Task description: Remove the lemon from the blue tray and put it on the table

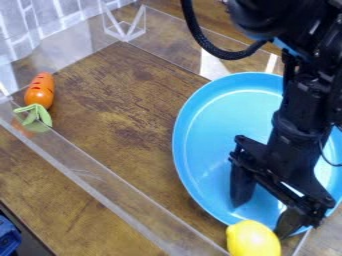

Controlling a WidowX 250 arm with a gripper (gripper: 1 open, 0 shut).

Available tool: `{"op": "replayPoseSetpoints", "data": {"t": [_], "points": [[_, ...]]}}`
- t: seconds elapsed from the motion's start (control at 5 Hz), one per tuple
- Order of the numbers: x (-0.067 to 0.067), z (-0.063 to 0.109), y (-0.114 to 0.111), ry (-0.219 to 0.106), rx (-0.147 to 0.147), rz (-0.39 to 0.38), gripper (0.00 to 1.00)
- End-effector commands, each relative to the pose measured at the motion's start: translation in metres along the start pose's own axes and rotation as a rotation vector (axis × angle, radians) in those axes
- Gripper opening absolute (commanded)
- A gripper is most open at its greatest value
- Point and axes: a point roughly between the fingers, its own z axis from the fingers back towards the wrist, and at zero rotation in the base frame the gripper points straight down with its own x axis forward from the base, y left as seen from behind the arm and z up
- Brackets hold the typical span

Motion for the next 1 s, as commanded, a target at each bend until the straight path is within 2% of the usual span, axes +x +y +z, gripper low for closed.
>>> {"op": "replayPoseSetpoints", "data": {"t": [0.0,0.4,0.8], "points": [[-0.030,-0.050,-0.015,0.185,0.040,-0.113,1.00],[-0.038,-0.053,-0.017,0.219,0.049,-0.146,1.00],[-0.047,-0.052,-0.019,0.250,0.078,-0.195,1.00]]}}
